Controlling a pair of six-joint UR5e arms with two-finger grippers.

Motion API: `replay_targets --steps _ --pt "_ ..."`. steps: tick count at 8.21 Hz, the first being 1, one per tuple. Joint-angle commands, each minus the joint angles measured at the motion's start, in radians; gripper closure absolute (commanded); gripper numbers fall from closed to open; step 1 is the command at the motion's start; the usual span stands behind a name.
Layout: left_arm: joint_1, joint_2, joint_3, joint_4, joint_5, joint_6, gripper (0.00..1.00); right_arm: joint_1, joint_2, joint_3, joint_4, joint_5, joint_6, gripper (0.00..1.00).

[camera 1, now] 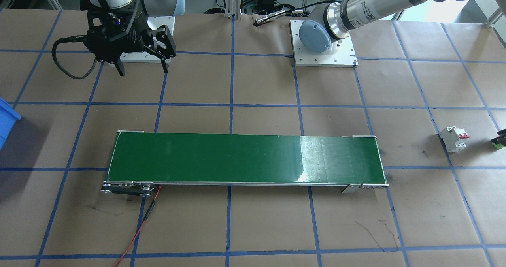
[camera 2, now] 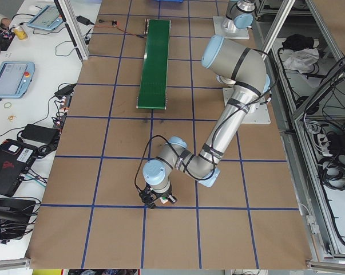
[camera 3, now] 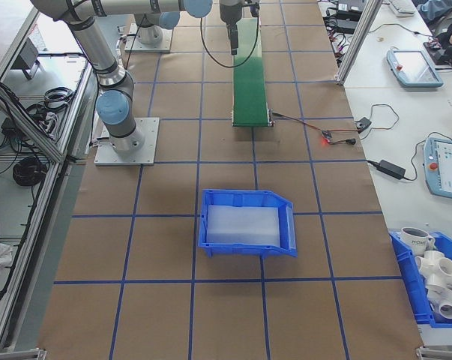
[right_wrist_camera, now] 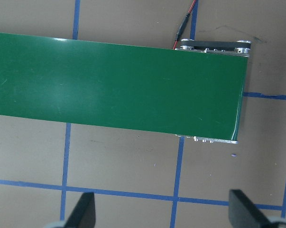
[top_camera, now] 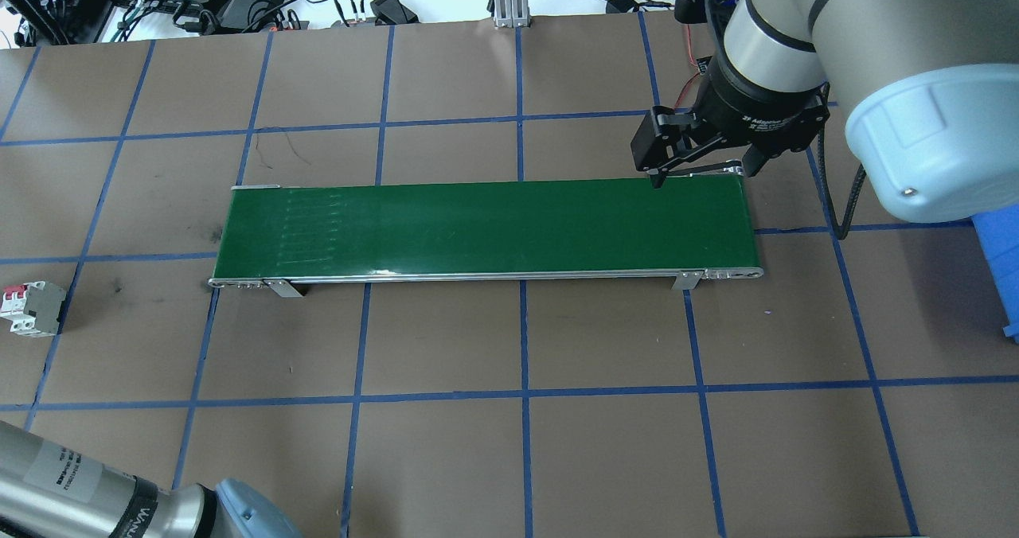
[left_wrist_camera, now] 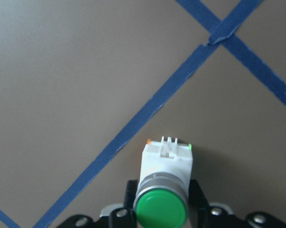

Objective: Move button from left to right

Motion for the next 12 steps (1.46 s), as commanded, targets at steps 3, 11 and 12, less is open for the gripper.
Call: replay_targets --steps 3,11,12 --pt "-0.003 0.067 0.015 -0.097 0.041 -0.002 1.00 0.001 0.000 0.000 0.001 -0.001 0.000 0.00" --pt "-0.239 0.269 0.083 -0.333 0.041 0.175 1.00 0.001 0.000 0.002 0.001 -0.001 0.000 0.00" --pt "-0.265 0.301 0.083 -0.394 0.044 0.221 1.00 -0.001 0.000 0.002 0.001 -0.001 0.000 0.00"
